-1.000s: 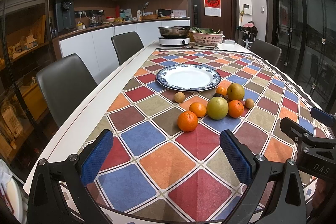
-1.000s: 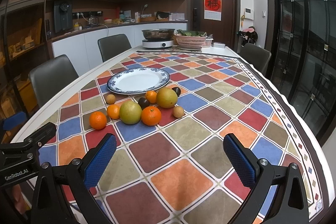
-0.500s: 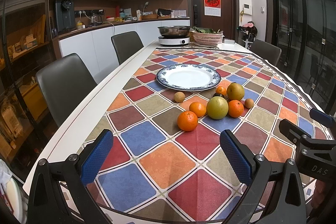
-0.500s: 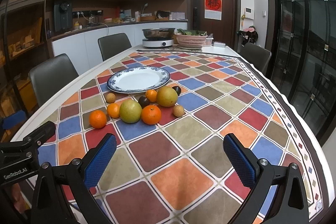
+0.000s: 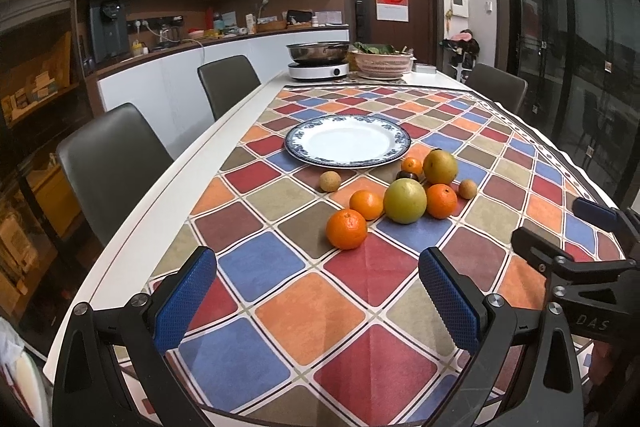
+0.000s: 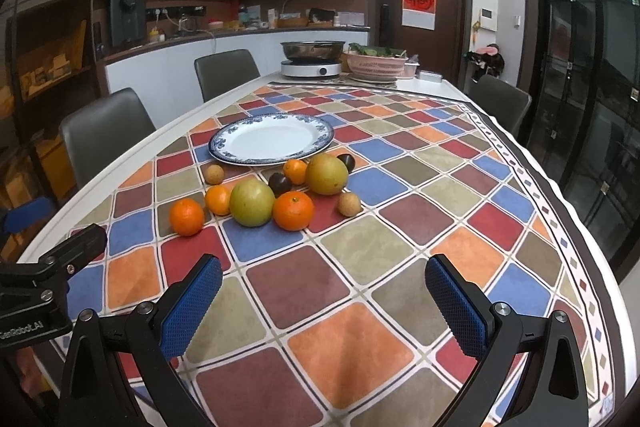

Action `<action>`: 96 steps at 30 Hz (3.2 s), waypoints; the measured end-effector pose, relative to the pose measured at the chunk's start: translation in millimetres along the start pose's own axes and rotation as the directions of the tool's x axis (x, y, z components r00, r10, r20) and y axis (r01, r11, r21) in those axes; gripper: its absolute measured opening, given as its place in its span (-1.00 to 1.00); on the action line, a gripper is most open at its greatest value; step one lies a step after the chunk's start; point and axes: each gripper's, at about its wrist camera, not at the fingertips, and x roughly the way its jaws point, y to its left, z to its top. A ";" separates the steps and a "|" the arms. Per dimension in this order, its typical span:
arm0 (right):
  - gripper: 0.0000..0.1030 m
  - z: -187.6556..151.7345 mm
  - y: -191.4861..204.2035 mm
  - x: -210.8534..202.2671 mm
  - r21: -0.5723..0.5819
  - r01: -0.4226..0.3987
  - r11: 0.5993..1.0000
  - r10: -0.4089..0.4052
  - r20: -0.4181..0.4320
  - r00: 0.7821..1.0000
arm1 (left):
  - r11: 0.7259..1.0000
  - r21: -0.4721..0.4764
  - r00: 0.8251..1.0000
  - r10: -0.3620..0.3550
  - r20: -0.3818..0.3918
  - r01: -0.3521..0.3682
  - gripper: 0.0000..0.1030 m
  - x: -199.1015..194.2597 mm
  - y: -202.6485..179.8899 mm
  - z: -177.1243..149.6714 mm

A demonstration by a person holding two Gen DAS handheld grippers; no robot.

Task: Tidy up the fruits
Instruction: 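Grasp a mandarin orange with the left tool while the right tool grasps another orange, then carry both oranges onto the blue-rimmed plate and open both tools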

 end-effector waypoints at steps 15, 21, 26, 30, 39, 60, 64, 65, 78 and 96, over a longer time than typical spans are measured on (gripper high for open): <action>0.84 16.5 8.8 52.4 -0.129 -0.082 0.988 0.070 -0.096 0.993 | 0.998 0.053 0.994 -0.037 -0.099 0.043 0.63 45.7 -5.0 12.4; 0.59 25.8 12.9 73.6 -0.202 -0.122 0.972 0.095 -0.139 0.986 | 0.994 0.083 0.989 -0.058 -0.134 0.070 0.53 64.3 -9.8 16.6; 0.44 28.9 15.9 91.7 -0.224 -0.175 0.959 0.132 -0.196 0.972 | 0.991 0.094 0.982 -0.082 -0.167 0.099 0.45 80.9 -12.3 20.1; 0.31 29.7 16.4 104.5 -0.230 -0.198 0.953 0.144 -0.233 0.962 | 0.989 0.083 0.973 -0.101 -0.206 0.121 0.33 97.0 -11.8 22.3; 0.08 31.9 19.0 127.7 -0.234 -0.235 0.944 0.163 -0.288 0.943 | 0.984 0.074 0.951 -0.134 -0.280 0.160 0.10 123.5 -14.3 19.3; -0.18 38.6 20.4 142.9 -0.259 -0.245 0.934 0.163 -0.300 0.940 | 0.985 0.066 0.940 -0.131 -0.316 0.160 -0.21 139.6 -15.1 21.2; -0.19 38.3 19.3 140.6 -0.246 -0.243 0.938 0.165 -0.300 0.940 | 0.986 0.056 0.939 -0.134 -0.316 0.159 -0.21 136.9 -14.6 21.4; -0.19 38.9 18.3 139.1 -0.237 -0.241 0.941 0.166 -0.298 0.940 | 0.986 0.051 0.941 -0.135 -0.312 0.158 -0.21 135.0 -14.3 22.1; -0.19 63.8 15.0 108.4 -0.204 -0.243 0.948 0.196 -0.226 0.954 | 0.983 0.075 0.961 -0.146 -0.236 0.168 -0.21 112.3 -16.7 57.4; -0.19 145.3 27.0 142.5 -0.248 -0.264 0.932 0.215 -0.208 0.954 | 0.978 0.075 0.962 -0.175 -0.207 0.194 -0.21 151.3 3.0 135.4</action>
